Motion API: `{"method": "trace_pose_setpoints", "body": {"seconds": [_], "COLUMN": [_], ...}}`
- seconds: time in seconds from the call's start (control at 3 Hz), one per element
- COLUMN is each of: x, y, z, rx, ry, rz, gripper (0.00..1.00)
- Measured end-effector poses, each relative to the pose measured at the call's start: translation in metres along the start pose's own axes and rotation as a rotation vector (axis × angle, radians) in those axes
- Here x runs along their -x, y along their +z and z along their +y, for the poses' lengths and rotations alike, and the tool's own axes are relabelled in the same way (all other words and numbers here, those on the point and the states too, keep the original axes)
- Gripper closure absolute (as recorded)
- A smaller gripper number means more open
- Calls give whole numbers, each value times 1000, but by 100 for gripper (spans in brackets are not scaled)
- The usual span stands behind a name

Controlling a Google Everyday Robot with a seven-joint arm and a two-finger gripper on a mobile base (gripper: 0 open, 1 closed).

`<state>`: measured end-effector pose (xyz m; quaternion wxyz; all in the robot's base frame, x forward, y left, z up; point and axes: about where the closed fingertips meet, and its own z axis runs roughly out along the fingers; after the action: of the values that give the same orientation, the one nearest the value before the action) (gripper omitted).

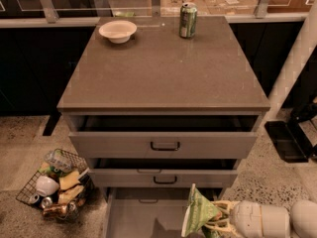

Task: Pick green jalapeno chip bag from bottom drawer and place on counter

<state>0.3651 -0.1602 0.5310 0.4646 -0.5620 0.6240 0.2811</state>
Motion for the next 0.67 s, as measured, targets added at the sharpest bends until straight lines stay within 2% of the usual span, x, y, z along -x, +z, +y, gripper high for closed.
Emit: {"method": "trace_pose_setpoints", "body": {"seconds": [0.33, 0.67], "x": [43, 93], "y": [-20, -48], "z": [-14, -25], "rx": [-45, -132], "ry": [-50, -87], "rz": [-42, -60], "gripper": [100, 100]}}
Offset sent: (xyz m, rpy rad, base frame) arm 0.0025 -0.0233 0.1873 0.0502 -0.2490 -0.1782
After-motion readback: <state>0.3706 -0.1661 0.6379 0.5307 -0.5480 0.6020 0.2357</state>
